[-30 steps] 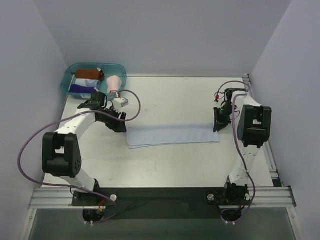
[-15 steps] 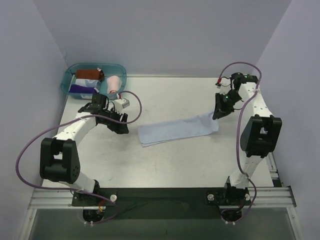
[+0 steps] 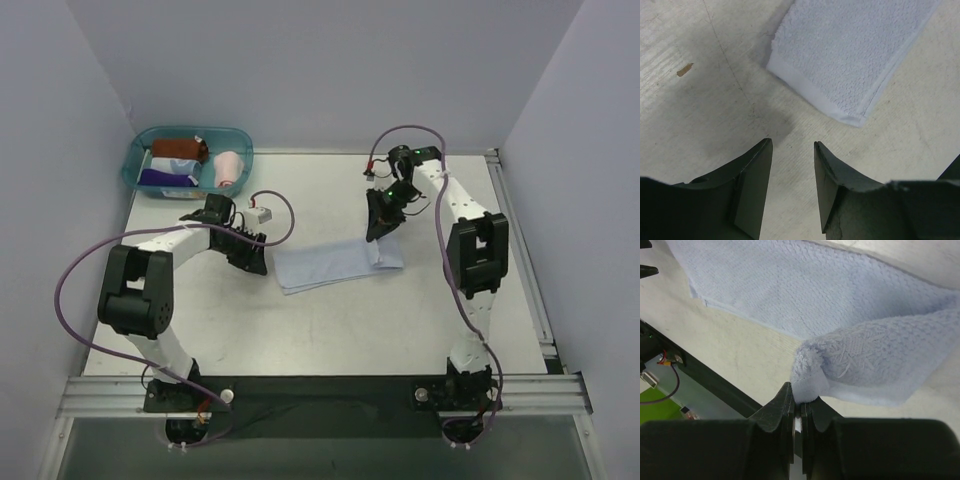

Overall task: Roll the towels
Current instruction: Fold the towel

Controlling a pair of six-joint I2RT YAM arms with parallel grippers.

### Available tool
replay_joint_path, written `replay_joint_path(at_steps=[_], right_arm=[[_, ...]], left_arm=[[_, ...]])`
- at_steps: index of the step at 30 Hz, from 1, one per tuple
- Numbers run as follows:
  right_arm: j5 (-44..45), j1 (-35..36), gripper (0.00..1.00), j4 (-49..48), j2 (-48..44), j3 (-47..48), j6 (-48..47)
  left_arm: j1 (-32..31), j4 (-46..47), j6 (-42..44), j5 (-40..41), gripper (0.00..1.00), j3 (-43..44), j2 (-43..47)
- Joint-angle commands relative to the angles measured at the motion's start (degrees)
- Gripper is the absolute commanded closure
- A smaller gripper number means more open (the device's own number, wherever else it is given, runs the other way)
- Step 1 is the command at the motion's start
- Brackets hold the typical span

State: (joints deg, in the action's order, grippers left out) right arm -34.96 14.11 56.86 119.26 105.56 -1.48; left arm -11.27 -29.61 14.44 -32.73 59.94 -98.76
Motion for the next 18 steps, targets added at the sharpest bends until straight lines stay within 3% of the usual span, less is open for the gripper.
replay_joint_path(at_steps=[1,18], right_arm=[[0.2,2.3,1.0,1.2,3.0,3.2,3.1],[0.1,7.2,1.0,-2.9,12.4,6.7,6.8]], left_arm=[[-0.1,3.5,-2.0,-2.3,0.51,2.0,-0.1],[-0.9,3.9,-2.1,-2.2,0.47,-1.4,1.8]])
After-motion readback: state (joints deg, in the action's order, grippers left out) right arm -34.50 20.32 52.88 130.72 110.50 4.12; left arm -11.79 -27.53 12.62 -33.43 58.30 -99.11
